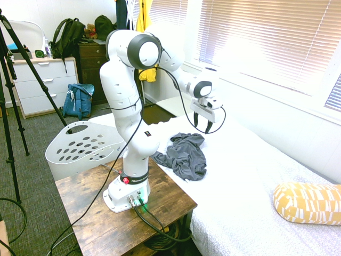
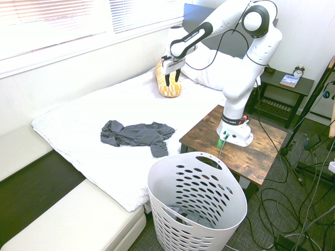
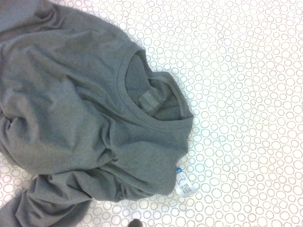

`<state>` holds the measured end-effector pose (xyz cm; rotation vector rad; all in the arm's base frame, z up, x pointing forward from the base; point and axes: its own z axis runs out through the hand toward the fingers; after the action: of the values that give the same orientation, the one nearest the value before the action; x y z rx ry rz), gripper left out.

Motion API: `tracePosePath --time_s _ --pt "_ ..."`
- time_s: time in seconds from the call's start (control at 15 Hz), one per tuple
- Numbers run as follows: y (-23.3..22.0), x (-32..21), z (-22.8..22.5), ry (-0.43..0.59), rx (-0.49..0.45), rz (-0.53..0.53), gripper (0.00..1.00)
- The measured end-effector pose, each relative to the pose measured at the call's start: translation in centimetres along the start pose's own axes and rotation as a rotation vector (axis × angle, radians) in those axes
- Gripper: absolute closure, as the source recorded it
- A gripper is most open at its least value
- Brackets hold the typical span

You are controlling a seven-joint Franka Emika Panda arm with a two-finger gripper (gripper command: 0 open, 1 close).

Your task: Put my clothes in the laundry bag

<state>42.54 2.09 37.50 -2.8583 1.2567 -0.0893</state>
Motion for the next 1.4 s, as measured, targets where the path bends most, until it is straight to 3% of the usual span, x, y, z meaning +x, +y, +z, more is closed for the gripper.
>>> tracePosePath --time_s 0.27,0.47,0.8,1.13,1.4 --pt "-0.6 -0.2 0.4 0.003 0.004 -0.034 0.0" --pt "-3.6 -1.1 2.9 0.014 0.015 -0.084 0.0" --pt "-9.8 -2.0 14.1 0.022 -0.011 -0.156 0.0" --pt "-13.9 -3.6 27.0 -0.122 -0.007 -0.163 0.0" --pt "-15.7 -4.5 31.5 -0.194 0.042 -0.21 0.0"
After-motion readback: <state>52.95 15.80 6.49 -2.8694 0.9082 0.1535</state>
